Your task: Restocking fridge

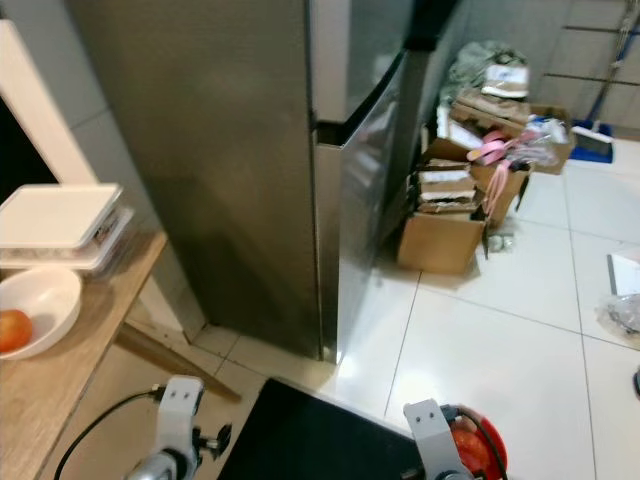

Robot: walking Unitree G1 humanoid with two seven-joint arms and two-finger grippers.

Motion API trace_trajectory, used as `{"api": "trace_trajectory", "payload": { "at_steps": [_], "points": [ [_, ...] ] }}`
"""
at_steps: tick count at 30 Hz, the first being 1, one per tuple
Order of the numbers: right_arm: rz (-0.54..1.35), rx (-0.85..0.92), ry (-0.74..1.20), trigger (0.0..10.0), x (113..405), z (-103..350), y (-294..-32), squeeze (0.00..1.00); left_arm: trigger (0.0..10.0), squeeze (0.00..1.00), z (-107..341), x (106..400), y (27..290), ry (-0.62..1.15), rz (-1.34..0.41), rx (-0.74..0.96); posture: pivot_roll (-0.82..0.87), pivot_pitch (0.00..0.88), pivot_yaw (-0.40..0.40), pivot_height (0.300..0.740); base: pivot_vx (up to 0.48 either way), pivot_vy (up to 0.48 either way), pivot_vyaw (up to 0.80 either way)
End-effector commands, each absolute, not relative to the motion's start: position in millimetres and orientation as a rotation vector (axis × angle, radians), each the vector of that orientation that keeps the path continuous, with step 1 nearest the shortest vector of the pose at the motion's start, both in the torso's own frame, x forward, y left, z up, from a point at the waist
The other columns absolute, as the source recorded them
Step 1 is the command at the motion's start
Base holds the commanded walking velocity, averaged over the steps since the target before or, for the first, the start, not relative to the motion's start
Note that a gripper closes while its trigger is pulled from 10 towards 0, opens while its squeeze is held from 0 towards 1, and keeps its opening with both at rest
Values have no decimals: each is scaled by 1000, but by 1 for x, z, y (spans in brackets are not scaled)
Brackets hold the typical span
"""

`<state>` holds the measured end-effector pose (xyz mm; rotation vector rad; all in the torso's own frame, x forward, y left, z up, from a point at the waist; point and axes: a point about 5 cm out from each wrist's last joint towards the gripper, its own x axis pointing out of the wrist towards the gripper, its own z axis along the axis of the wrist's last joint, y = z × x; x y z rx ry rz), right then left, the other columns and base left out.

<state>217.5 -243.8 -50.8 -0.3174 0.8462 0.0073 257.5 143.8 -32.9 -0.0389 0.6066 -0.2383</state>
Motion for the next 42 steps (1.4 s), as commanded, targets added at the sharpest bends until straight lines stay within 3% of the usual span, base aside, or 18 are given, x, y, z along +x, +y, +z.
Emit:
{"api": "trace_trajectory", "payload": {
  "at_steps": [1,15,35,42],
  "points": [
    [3,-308,841,10000,217,-51,-242,0,10000,0,-39,249,150,635,-227,-35,-107,85,87,740,251,0,0],
    [-11,-309,853,10000,212,-53,-247,0,10000,0,-39,248,141,623,-299,-3,-118,89,91,740,52,0,0],
    [-4,-315,848,10000,214,-52,-248,0,10000,0,-41,246,143,633,-274,-7,-114,90,77,740,0,-471,0],
    [12,-323,829,10000,222,-47,-246,0,10000,0,-42,246,150,638,-198,-13,-105,90,61,740,0,0,0]
  ]
}}
